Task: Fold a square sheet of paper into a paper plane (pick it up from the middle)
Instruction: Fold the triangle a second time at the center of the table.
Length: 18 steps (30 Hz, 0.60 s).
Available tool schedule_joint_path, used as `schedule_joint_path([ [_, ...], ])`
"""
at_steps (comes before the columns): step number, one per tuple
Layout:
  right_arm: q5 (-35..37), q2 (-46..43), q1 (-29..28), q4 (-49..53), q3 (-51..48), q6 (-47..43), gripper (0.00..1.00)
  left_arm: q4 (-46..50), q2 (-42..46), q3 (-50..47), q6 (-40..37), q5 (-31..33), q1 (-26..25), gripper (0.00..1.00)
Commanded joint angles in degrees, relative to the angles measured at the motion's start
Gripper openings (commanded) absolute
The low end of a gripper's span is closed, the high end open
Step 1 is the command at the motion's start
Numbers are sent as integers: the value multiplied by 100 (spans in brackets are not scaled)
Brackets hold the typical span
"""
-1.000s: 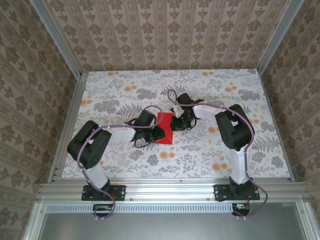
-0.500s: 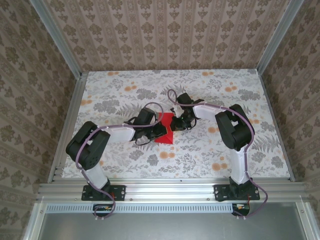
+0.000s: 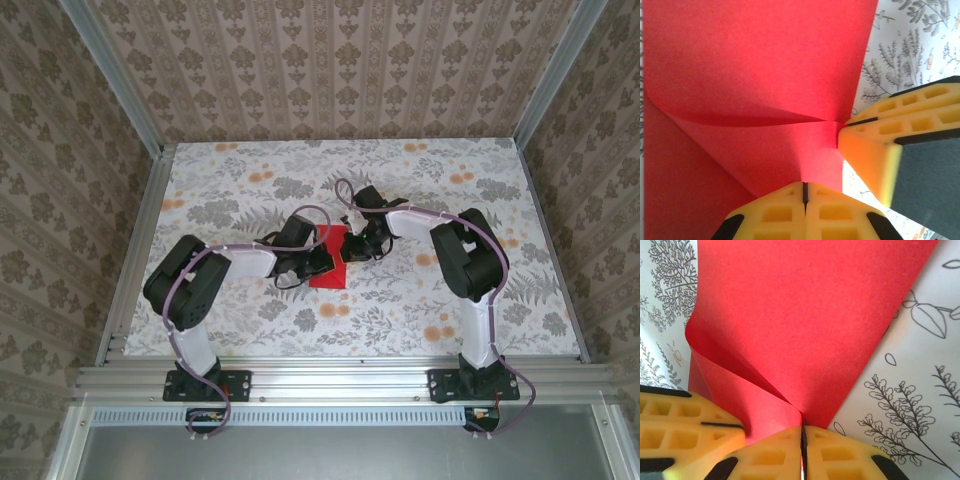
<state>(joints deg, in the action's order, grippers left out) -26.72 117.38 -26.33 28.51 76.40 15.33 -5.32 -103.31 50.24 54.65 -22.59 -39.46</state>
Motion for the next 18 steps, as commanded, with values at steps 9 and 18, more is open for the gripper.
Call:
schedule_joint_path([
  [9, 418, 247, -22, 193, 30, 50, 11, 660, -251, 201, -25, 252, -60, 6],
  [18, 423, -484, -4, 112, 238, 584, 26, 1400, -378, 323, -25, 395, -76, 5],
])
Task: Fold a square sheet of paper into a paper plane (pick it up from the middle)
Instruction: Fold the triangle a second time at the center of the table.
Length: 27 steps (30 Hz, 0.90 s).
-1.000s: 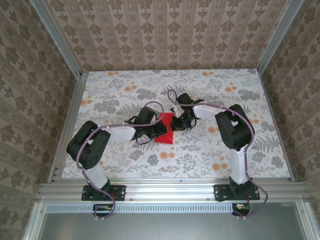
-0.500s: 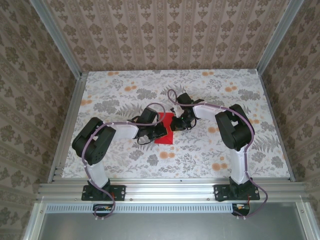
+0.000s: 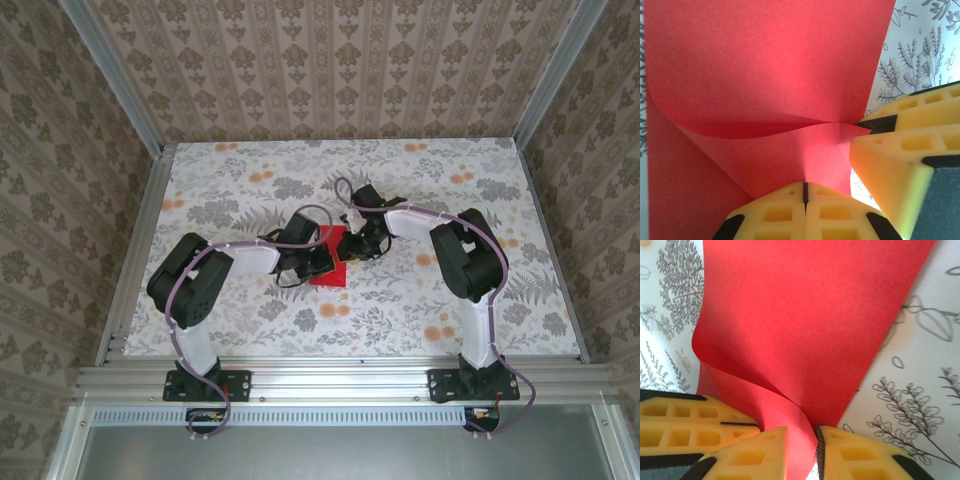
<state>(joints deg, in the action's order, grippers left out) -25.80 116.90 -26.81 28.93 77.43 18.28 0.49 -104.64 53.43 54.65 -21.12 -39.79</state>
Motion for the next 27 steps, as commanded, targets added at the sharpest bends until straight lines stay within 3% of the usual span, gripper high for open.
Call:
schedule_joint_path([
  [1, 402, -578, 44, 61, 109, 365, 26, 894, -251, 19, -19, 273, -39, 5],
  [7, 681, -1299, -51, -27, -553, 711, 19, 1111, -342, 130, -25, 315, -59, 4],
  [14, -84, -1365, -453, -359, -1159, 1166, 7, 1093, -417, 178, -42, 267, -68, 3],
  [27, -139, -865, -703, -634, -1376, 1382, 5, 962, -434, 115, -16, 198, -68, 2],
])
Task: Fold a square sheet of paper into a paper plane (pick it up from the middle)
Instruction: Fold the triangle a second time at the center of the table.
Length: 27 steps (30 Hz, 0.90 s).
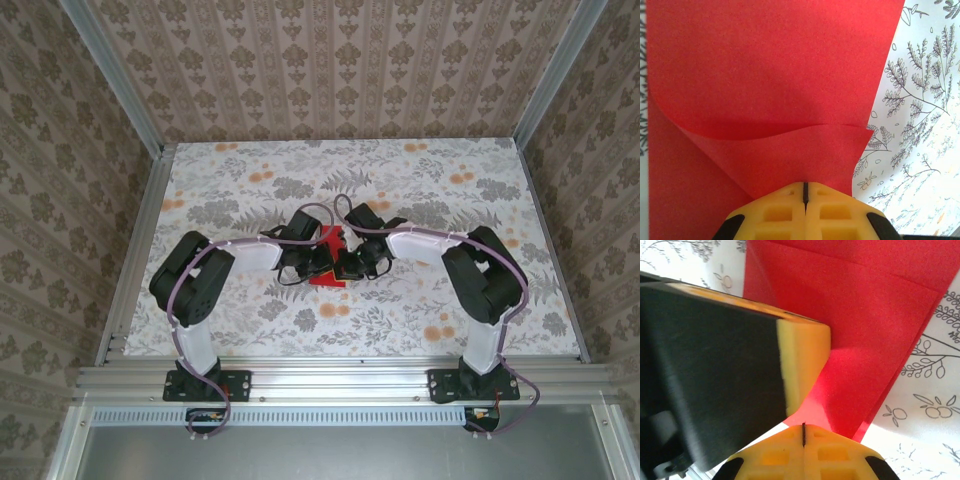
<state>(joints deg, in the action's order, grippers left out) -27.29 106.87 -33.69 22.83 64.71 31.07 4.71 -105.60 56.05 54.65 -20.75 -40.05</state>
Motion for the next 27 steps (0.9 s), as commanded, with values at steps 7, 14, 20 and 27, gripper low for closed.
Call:
schedule_joint_path([
  [7, 54, 219, -16, -11, -210, 101, 5, 531, -338, -162, -7, 159, -34, 2],
  [14, 82, 97, 11, 86, -345, 87, 6, 535, -346, -147, -7, 159, -32, 2],
  [20, 219, 171, 21, 177, -368, 68, 6, 540, -356, -146, -16, 177, -33, 2],
  [27, 294, -196, 116, 328, -655, 49, 6, 528, -389, -138, -25, 168, -35, 2],
])
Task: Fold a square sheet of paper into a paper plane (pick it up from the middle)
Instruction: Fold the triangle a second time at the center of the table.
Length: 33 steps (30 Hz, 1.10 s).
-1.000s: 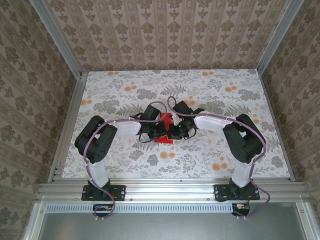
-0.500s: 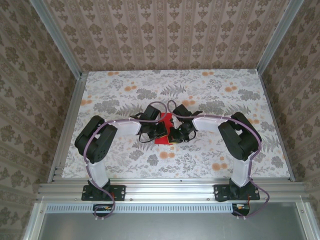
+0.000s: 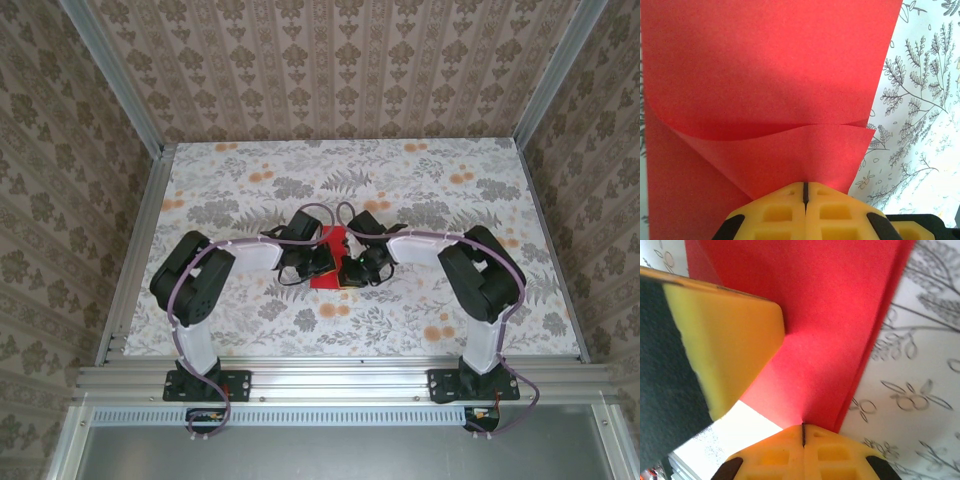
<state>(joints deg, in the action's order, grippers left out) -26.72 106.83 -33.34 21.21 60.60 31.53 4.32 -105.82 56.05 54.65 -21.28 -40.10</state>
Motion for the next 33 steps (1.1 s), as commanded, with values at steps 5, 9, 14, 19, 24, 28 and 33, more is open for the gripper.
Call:
schedule_joint_path([
  [5, -174, -528, 144, 99, -283, 117, 7, 567, -369, -129, -32, 205, -25, 2],
  [9, -528, -529, 139, -381, -158, 284, 7, 569, -367, -130, -34, 204, -33, 2],
  [14, -581, -58, 135, -523, 58, 301, 7, 552, -387, -116, -40, 185, -41, 2],
  [19, -455, 208, 157, -489, 28, 266, 7, 561, -378, -113, -43, 177, -38, 2],
  [24, -382, 238, 319, -452, -362, 240, 7, 577, -335, -95, -64, 202, -26, 2],
  [28, -370, 257, 381, -284, -596, 138, 7, 527, -290, -92, -70, 266, 6, 3],
  [33, -279, 328, 381, 12, -668, -29, 7, 397, -220, -86, -121, 342, 132, 5],
])
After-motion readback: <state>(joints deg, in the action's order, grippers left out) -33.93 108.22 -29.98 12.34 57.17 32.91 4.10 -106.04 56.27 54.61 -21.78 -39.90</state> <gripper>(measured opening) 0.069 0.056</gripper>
